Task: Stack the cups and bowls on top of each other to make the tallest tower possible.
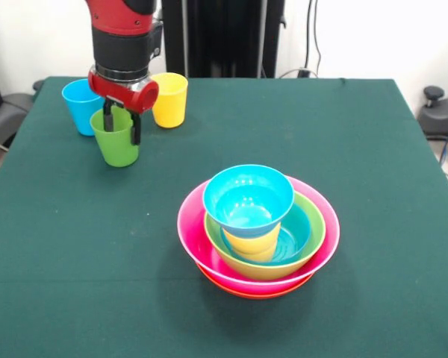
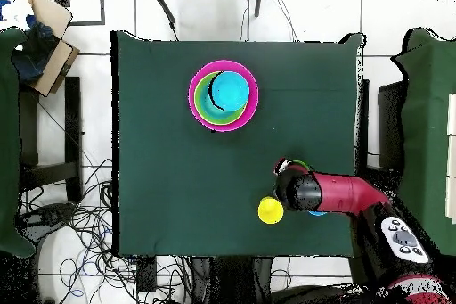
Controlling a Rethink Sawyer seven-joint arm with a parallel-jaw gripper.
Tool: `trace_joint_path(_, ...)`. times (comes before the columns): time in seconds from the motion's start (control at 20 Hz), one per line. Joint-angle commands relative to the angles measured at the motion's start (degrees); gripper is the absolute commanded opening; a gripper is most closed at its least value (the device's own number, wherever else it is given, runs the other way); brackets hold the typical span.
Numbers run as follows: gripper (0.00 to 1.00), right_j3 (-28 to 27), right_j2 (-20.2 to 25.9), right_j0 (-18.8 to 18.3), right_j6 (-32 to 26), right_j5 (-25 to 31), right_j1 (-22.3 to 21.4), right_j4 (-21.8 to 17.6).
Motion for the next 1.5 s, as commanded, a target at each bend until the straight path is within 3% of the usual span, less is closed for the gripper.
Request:
trace_joint_path(0.05, 1.0, 1.19, 10.44, -1.22, -9.11, 11.2, -1.98, 2.8)
trace_joint_path(0.35, 1.0, 1.7, 12.2, -2.29, -8.9, 12.41, -1.97, 2.24)
trace_joint_path(1.15, 1.0, 3.14, 11.39, -0.81, -4.1, 10.79, -1.86, 1.49)
trace_joint_path(1.5, 1.0, 1.63, 11.7, -1.59, -4.16, 8.6, 0.84, 0.26)
